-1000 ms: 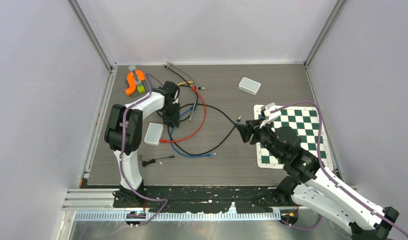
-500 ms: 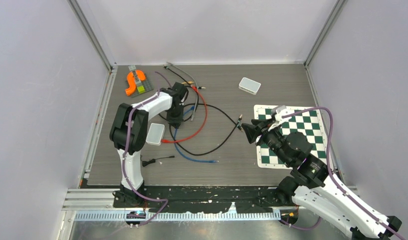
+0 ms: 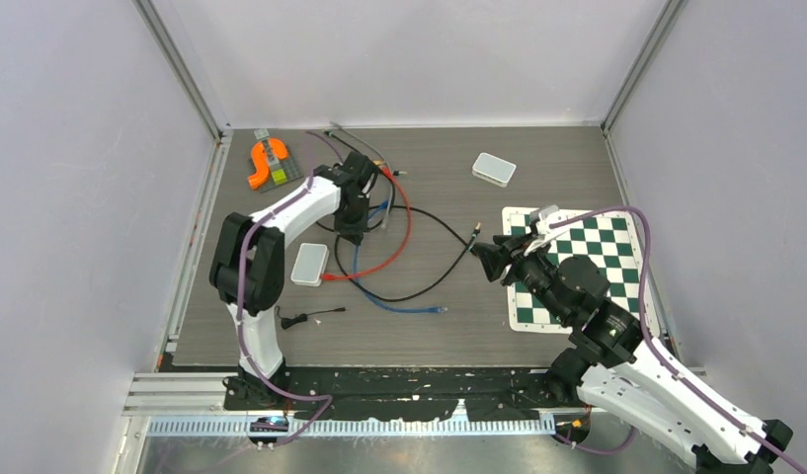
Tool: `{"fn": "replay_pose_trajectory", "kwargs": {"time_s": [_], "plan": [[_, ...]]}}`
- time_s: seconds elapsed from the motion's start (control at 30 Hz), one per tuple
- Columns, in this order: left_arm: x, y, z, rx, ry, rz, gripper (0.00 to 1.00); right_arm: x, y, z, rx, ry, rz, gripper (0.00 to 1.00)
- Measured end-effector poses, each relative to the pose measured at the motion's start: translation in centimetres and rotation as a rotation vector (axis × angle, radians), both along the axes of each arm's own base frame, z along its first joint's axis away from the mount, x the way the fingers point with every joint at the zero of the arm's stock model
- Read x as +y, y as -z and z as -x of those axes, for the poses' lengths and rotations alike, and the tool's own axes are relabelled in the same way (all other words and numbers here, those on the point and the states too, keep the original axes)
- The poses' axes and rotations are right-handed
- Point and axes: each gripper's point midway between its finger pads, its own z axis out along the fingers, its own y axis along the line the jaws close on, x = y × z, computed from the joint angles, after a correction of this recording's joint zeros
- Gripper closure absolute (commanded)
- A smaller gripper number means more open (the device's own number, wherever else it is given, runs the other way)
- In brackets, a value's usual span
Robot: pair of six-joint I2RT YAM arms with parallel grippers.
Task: Insert the plug into the switch port
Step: Pick up the connector from the center of the board.
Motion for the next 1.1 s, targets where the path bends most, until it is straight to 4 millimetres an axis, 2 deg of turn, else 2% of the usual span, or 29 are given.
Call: {"fn": "replay_pose_trajectory", "kwargs": {"time_s": [0.1, 0.17, 0.37, 0.43, 0.53, 0.67, 0.97, 1.1], "plan": [[-0.5, -1.8, 0.1, -0.033, -0.017, 0.046, 1.0, 0.5, 0.7, -0.4, 0.028, 0.003, 0.004, 0.49], [-0.6, -2.1, 0.4, -0.038, -0.023, 0.063, 1.0, 0.8, 1.1, -0.7, 0.049, 0.005, 0.003, 0.49], [-0.4, 0.6, 3.5, 0.057, -0.037, 0.091, 1.0, 2.0, 2.6, -1.5, 0.126, 0.014, -0.02, 0.5], [-0.2, 0.9, 4.0, 0.074, -0.037, 0.087, 1.0, 2.3, 3.2, -1.7, 0.152, 0.017, -0.019, 0.5], [-0.3, 1.0, 4.1, 0.075, -0.033, 0.086, 1.0, 2.5, 3.7, -1.8, 0.174, 0.022, -0.023, 0.5], [-0.7, 1.2, 4.3, 0.083, -0.012, 0.085, 1.0, 2.5, 3.3, -1.9, 0.169, 0.029, -0.048, 0.5], [-3.1, 2.0, 5.5, 0.084, 0.107, 0.117, 1.0, 2.5, 3.0, -2.0, 0.166, 0.036, -0.064, 0.5], [-3.5, 1.9, 5.6, 0.069, 0.134, 0.141, 1.0, 2.5, 3.0, -2.0, 0.166, 0.036, -0.065, 0.5]]}}
